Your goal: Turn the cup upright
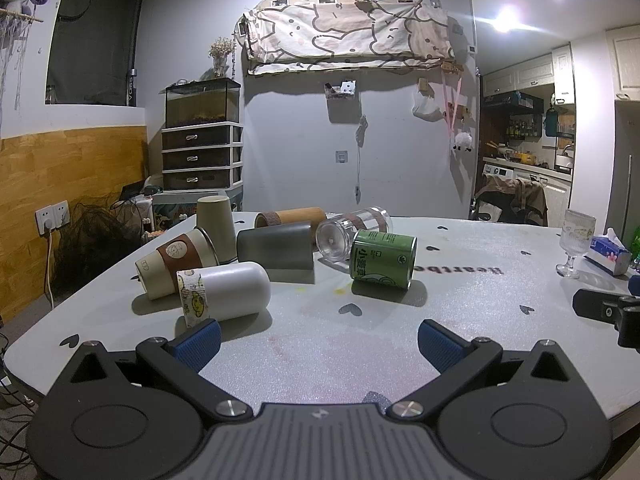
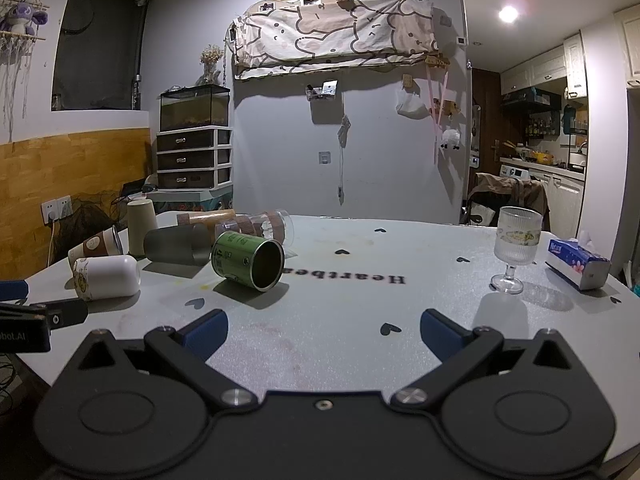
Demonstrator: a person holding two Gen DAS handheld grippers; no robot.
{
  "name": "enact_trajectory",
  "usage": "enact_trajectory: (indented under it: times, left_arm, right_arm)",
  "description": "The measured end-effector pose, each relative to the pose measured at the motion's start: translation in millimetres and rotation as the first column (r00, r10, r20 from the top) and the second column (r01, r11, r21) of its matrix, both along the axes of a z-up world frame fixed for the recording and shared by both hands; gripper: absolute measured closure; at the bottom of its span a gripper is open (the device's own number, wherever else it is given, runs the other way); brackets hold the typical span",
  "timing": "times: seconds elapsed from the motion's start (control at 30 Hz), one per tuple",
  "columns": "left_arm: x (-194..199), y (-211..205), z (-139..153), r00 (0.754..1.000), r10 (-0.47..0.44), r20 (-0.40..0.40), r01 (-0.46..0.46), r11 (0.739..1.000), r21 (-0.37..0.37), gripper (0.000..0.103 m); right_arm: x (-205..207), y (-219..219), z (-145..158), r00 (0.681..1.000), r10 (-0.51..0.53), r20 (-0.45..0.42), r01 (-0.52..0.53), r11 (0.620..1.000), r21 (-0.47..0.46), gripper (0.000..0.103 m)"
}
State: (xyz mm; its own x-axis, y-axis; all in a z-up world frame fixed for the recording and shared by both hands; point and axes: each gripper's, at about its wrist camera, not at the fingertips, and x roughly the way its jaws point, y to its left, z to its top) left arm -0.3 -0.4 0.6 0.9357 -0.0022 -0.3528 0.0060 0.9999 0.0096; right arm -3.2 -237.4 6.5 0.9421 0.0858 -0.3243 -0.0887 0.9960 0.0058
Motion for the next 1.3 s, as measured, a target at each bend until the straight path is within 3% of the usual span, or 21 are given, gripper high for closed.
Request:
enact_trajectory:
  times: [1.3]
  left_arm:
    - [1.9,-0.7,-2.7,1.0,0.0,-0.003,0.0,1.0,0.002,0.0]
  right_arm:
    - [-0.5,-0.8,-1.0,1.0,-0.001,-0.004,0.001,1.0,0.004,0.0]
